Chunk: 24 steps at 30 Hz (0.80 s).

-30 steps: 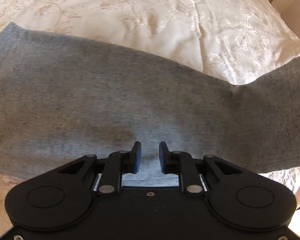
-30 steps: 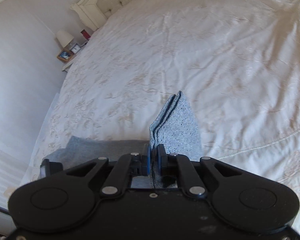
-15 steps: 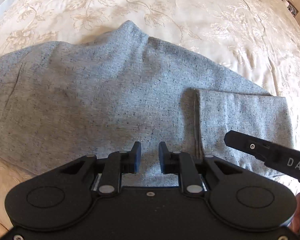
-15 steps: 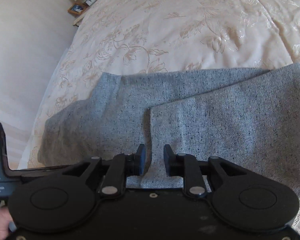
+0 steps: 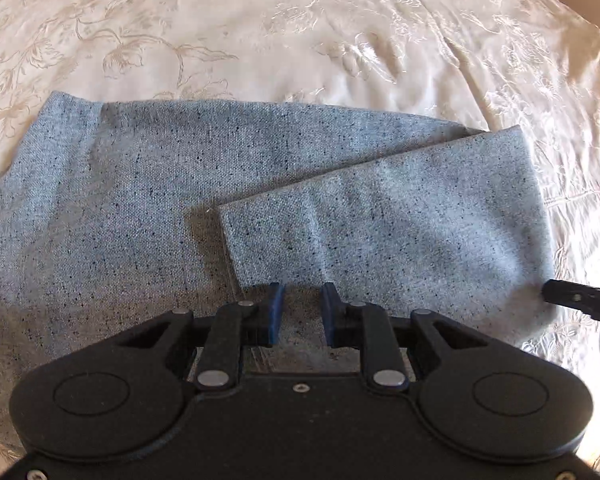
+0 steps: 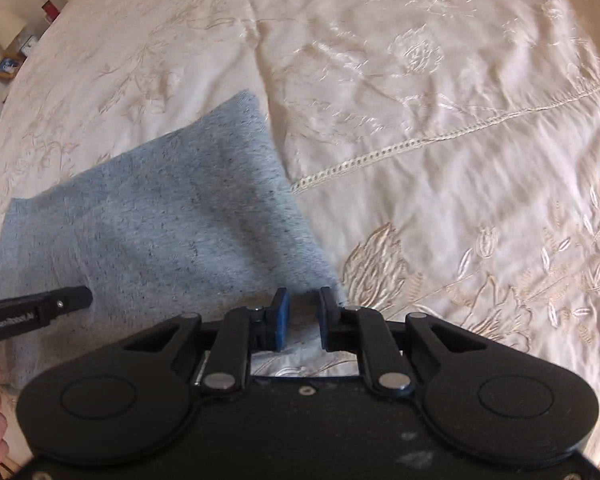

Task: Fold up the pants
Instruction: 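Fold the leg hem over the trousers with the right tool and release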

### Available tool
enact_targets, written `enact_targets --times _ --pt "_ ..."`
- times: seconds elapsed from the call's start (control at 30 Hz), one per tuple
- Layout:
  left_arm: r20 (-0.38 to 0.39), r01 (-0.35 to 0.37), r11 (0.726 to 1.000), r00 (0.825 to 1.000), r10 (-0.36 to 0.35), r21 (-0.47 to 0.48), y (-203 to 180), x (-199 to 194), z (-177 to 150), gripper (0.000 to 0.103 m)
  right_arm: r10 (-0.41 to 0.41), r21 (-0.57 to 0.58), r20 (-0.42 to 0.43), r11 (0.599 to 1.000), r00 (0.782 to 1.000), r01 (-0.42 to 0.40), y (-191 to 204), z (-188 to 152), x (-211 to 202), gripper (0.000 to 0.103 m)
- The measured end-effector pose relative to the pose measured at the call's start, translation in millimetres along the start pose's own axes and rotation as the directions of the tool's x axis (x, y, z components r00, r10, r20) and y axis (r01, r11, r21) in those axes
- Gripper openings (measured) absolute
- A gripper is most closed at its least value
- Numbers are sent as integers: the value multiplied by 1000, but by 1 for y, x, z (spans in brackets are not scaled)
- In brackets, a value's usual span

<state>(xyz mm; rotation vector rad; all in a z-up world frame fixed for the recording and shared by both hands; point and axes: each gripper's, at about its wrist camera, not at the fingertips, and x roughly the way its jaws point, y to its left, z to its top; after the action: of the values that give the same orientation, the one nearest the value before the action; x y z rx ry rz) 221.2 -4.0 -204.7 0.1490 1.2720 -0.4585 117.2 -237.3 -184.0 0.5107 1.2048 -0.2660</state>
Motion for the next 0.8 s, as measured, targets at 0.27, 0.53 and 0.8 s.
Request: enact_targets --times 0.27,0.53,0.8 --pt "24 -28 997 999 30 -70 -12 -25 -27 29 91 -88 -13 992 996 -92 10 -5 -16 25" --pt "4 -95 981 995 97 -167 -8 -25 -47 31 93 -127 -108 986 990 -107 -4 -23 -7 25" --pt "13 -149 929 986 163 -339 32 -71 -69 31 97 -141 -100 984 990 -111 -39 -40 -47 26"
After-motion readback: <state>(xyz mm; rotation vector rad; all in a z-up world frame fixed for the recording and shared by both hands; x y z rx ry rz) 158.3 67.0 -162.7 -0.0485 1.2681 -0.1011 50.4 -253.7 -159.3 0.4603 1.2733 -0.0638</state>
